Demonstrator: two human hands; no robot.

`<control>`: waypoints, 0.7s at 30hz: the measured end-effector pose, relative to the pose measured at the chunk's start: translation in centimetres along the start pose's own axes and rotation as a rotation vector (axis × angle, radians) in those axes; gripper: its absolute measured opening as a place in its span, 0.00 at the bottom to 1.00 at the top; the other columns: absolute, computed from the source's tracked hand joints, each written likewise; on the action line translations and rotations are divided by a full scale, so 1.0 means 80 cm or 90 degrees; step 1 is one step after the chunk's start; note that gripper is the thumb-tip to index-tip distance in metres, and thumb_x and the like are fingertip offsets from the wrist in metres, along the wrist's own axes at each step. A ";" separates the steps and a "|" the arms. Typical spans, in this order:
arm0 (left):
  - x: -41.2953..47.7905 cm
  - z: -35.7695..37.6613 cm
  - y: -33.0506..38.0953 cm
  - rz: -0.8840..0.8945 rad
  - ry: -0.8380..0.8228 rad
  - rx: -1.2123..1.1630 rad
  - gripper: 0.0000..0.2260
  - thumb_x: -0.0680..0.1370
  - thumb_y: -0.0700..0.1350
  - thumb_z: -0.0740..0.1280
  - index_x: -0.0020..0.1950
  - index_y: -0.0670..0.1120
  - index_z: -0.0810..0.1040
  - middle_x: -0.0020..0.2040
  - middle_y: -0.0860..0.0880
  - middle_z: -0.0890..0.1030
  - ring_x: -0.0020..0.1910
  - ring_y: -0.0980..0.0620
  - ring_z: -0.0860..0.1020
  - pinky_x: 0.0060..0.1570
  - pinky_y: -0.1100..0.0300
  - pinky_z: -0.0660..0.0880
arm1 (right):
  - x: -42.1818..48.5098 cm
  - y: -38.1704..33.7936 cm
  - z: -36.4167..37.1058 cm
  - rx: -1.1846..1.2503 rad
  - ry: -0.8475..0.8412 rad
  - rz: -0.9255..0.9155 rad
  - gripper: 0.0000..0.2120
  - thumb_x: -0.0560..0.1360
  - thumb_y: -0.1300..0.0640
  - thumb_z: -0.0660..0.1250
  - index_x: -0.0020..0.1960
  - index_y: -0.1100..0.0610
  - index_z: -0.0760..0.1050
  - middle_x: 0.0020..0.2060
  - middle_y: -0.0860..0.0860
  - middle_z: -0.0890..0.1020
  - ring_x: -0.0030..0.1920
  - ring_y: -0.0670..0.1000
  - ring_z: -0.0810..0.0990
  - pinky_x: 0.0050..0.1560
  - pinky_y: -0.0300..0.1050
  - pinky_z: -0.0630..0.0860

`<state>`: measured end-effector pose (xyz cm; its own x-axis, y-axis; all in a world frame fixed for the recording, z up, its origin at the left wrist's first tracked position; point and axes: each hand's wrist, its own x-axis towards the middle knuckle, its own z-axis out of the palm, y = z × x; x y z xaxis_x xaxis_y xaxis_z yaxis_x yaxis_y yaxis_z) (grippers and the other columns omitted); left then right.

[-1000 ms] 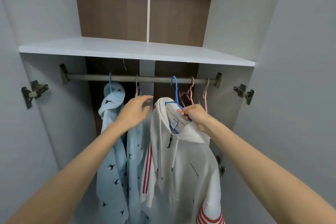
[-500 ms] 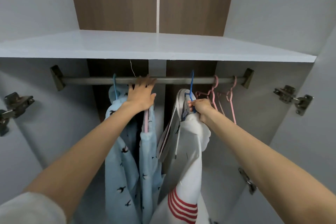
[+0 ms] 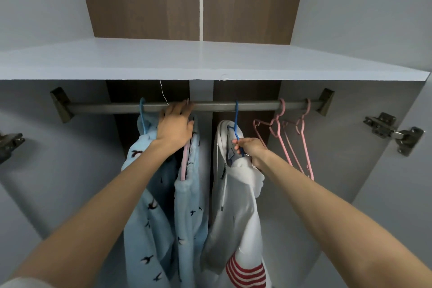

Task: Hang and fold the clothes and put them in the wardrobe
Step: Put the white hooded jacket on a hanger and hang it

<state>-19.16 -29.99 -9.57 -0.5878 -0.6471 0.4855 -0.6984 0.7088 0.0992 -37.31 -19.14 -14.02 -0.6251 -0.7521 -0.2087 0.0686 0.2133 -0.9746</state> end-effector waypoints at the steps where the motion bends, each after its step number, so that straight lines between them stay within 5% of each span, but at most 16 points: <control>1: -0.001 0.001 0.000 0.003 0.006 -0.008 0.24 0.80 0.45 0.58 0.77 0.47 0.58 0.76 0.46 0.58 0.73 0.43 0.57 0.72 0.46 0.56 | 0.001 0.002 0.000 -0.004 -0.001 -0.005 0.12 0.81 0.68 0.55 0.55 0.70 0.75 0.32 0.55 0.74 0.30 0.48 0.70 0.27 0.32 0.72; 7: -0.003 0.004 0.006 -0.003 -0.010 -0.058 0.26 0.80 0.46 0.59 0.77 0.48 0.55 0.77 0.45 0.56 0.75 0.44 0.55 0.72 0.46 0.56 | 0.002 0.005 -0.008 -0.295 0.065 -0.093 0.14 0.81 0.58 0.58 0.61 0.62 0.77 0.45 0.53 0.81 0.43 0.48 0.77 0.39 0.33 0.71; 11: -0.014 -0.003 0.012 -0.017 -0.020 -0.096 0.27 0.80 0.47 0.59 0.77 0.49 0.53 0.77 0.45 0.56 0.75 0.44 0.54 0.71 0.44 0.57 | -0.007 0.008 -0.016 -0.413 0.093 -0.138 0.17 0.80 0.59 0.59 0.68 0.59 0.71 0.62 0.57 0.77 0.62 0.56 0.76 0.61 0.45 0.71; 17: -0.049 -0.025 0.040 -0.031 -0.032 -0.164 0.24 0.81 0.48 0.57 0.77 0.50 0.57 0.74 0.45 0.63 0.74 0.42 0.56 0.72 0.47 0.56 | -0.049 -0.012 -0.042 -0.327 0.103 -0.212 0.16 0.79 0.62 0.58 0.65 0.58 0.72 0.59 0.54 0.79 0.55 0.50 0.76 0.54 0.38 0.69; 21: -0.074 -0.042 0.058 -0.048 -0.053 -0.221 0.23 0.81 0.48 0.57 0.76 0.49 0.58 0.63 0.40 0.74 0.66 0.41 0.67 0.65 0.45 0.66 | -0.090 -0.026 -0.058 -0.300 0.076 -0.246 0.15 0.79 0.61 0.59 0.64 0.57 0.74 0.60 0.53 0.78 0.57 0.49 0.76 0.55 0.37 0.68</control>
<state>-17.51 -21.91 -9.07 -0.5809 -0.7119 0.3945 -0.5692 0.7018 0.4284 -36.58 -11.26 -10.09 -0.6202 -0.7611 0.1897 -0.5142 0.2119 -0.8311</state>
